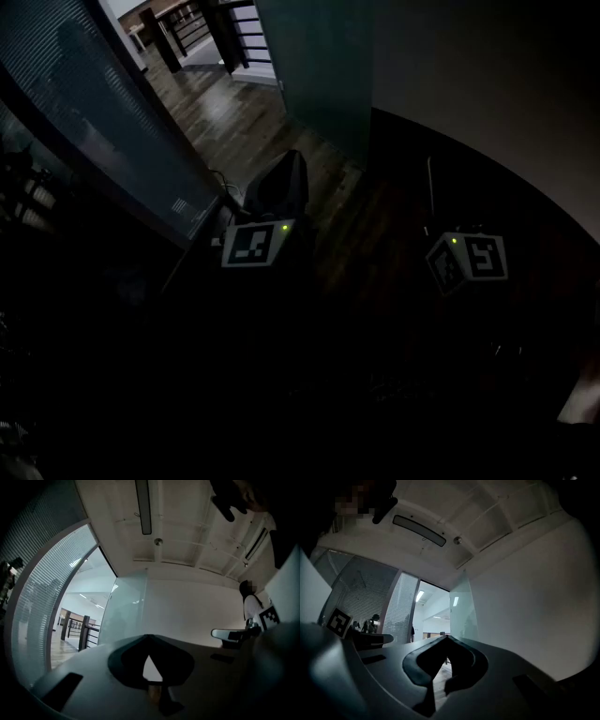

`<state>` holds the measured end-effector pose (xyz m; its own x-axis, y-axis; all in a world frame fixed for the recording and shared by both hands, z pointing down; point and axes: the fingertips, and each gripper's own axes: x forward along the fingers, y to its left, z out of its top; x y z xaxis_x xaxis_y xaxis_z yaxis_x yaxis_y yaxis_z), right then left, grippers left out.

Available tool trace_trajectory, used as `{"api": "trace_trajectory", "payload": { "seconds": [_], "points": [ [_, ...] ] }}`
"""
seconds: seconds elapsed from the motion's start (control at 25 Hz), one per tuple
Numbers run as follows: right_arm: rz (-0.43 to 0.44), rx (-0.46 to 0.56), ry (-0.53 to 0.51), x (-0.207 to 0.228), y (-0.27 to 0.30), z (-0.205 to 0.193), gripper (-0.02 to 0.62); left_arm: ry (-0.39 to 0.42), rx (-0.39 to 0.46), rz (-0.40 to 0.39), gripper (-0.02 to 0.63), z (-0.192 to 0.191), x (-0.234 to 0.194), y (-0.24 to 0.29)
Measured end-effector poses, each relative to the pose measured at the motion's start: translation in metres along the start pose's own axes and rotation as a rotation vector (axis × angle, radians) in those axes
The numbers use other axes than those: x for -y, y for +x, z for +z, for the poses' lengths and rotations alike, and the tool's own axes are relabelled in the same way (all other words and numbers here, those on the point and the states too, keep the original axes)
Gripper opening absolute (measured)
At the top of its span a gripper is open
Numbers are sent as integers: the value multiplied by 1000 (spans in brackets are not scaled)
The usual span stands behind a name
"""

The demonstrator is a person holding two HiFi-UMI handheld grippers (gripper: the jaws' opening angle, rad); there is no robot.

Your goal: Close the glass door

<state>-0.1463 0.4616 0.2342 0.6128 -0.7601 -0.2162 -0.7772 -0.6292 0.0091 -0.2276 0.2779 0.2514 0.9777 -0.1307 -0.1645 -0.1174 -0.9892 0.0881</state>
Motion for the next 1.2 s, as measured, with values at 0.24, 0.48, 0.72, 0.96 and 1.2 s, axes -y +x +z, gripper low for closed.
{"api": "trace_trajectory", "payload": {
  "seconds": [0.24,0.48,0.72,0.96,1.2],
  "points": [
    [13,-3,10,-4,-1,-4,-3,-9,14,-17,2,1,4,-4],
    [23,-2,9,-5,-1,-3,-3,-9,26,-55,2,0,17,1],
    [16,-6,-17,-4,0,-1,-3,-13,3,-54,2,-3,19,5],
    [4,-12,-10,0,-2,-3,-3,-1,4,-65,2,-6,23,7],
    [25,14,15,7,0,2,-3,16,5,-81,2,-4,33,15]
  ]
}}
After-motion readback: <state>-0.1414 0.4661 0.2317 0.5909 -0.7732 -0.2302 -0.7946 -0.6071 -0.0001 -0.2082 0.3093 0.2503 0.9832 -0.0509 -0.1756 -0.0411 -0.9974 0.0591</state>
